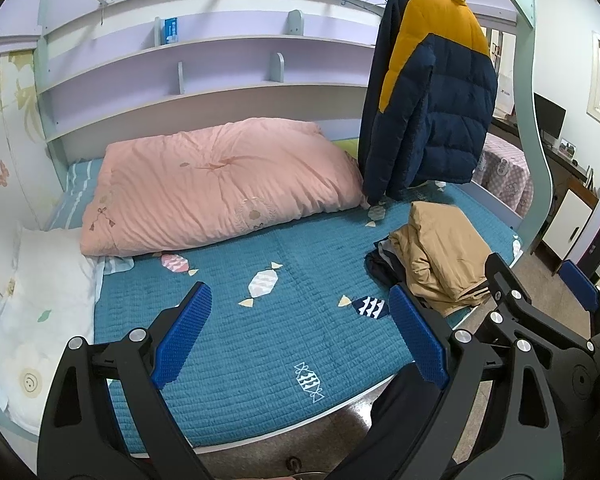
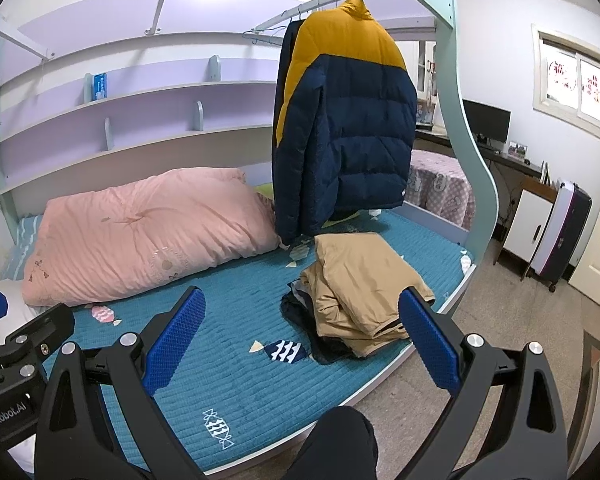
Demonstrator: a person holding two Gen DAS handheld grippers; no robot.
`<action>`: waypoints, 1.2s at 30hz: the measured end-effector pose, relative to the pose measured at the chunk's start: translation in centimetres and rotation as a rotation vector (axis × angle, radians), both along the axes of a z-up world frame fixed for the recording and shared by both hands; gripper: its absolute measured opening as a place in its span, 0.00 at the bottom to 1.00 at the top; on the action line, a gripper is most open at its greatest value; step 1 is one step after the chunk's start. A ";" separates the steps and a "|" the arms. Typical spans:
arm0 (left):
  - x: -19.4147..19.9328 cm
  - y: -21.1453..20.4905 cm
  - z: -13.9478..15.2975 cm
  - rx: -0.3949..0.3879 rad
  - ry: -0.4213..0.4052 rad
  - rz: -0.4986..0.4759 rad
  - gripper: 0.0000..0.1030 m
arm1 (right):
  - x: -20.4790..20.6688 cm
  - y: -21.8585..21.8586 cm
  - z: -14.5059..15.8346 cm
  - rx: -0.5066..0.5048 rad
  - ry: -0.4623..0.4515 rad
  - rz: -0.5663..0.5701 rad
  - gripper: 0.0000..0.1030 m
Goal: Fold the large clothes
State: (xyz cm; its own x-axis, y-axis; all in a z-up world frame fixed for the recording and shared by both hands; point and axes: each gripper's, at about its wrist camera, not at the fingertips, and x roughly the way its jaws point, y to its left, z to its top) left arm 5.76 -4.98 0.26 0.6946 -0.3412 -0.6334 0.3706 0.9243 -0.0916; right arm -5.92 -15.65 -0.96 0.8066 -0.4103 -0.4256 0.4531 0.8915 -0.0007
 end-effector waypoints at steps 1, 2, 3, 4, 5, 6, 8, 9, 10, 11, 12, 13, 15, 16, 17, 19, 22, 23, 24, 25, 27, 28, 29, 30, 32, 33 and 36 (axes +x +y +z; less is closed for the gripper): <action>0.0 0.0 0.0 0.003 -0.002 -0.001 0.88 | 0.0 -0.1 0.0 0.002 0.002 0.002 0.91; 0.0 0.0 0.0 0.005 -0.004 0.001 0.88 | 0.0 -0.1 0.0 0.002 0.004 0.002 0.91; 0.0 0.0 0.1 0.005 -0.003 -0.002 0.88 | 0.1 -0.2 0.1 0.001 0.005 0.001 0.91; 0.1 0.0 0.1 0.006 -0.001 -0.004 0.88 | 0.1 -0.3 0.2 0.000 0.008 -0.003 0.91; 0.0 0.1 0.1 0.006 -0.001 -0.004 0.88 | 0.2 -0.3 0.2 0.000 0.009 -0.003 0.91; 0.0 0.1 0.1 0.007 -0.001 -0.005 0.88 | 0.3 -0.4 0.2 0.000 0.010 -0.002 0.91; 0.1 0.2 0.1 0.008 -0.004 -0.006 0.88 | 0.3 -0.4 0.1 0.008 0.011 0.003 0.91; 0.1 0.1 0.1 0.007 -0.003 -0.006 0.88 | 0.3 -0.4 0.1 0.010 0.011 0.005 0.91; 0.1 0.1 0.1 0.007 -0.003 -0.004 0.88 | 0.3 -0.4 0.0 0.010 0.011 0.006 0.91; 0.0 0.2 0.1 0.008 -0.004 -0.004 0.88 | 0.3 -0.4 0.0 0.009 0.012 0.005 0.91; 0.0 0.2 0.1 0.007 -0.003 -0.003 0.88 | 0.3 -0.3 0.0 0.006 0.013 0.003 0.91; 0.1 0.3 0.0 0.007 -0.002 -0.004 0.88 | 0.3 -0.4 0.0 0.004 0.014 0.002 0.91; 0.0 0.3 0.0 0.008 -0.002 -0.007 0.88 | 0.3 -0.4 0.0 0.007 0.016 0.003 0.91; 0.0 0.3 0.1 0.008 -0.004 -0.007 0.88 | 0.3 -0.5 -0.1 0.008 0.017 0.003 0.91; -0.1 0.3 0.1 0.009 -0.006 -0.006 0.88 | 0.4 -0.5 -0.1 0.009 0.017 0.006 0.91; 0.0 0.3 0.1 0.009 -0.006 -0.005 0.88 | 0.4 -0.5 -0.2 0.009 0.018 0.009 0.91; 0.0 0.3 0.1 0.009 -0.005 -0.004 0.88 | 0.4 -0.6 -0.1 0.006 0.019 0.008 0.91; 0.0 0.3 0.1 0.009 -0.006 -0.003 0.88 | 0.3 -0.5 -0.2 0.007 0.019 0.008 0.91; 0.0 0.4 0.1 0.009 -0.006 -0.003 0.88 | 0.3 -0.5 -0.2 0.007 0.019 0.008 0.91; 0.0 0.4 0.1 0.009 -0.006 -0.003 0.88 | 0.3 -0.4 -0.2 0.009 0.018 0.008 0.91; 0.0 0.4 0.1 0.009 -0.005 -0.004 0.88 | 0.3 -0.6 -0.2 0.010 0.018 0.013 0.91; 0.0 0.4 0.1 0.010 -0.007 -0.004 0.88 | 0.3 -0.7 -0.2 0.011 0.018 0.013 0.91; 0.0 0.4 0.1 0.011 -0.007 -0.004 0.88 | 0.3 -0.7 -0.2 0.011 0.018 0.014 0.91; 0.0 0.4 0.1 0.010 -0.005 -0.004 0.88 | 0.3 -0.7 -0.2 0.010 0.019 0.014 0.91; -0.1 0.4 0.1 0.009 -0.005 -0.004 0.88 | 0.3 -0.6 -0.2 0.010 0.020 0.013 0.91; -0.1 0.5 0.1 0.008 -0.005 -0.003 0.88 | 0.3 -0.6 -0.2 0.010 0.017 0.014 0.91; 0.0 0.5 0.1 0.010 -0.006 -0.003 0.88 | 0.3 -0.7 -0.3 0.008 0.016 0.014 0.91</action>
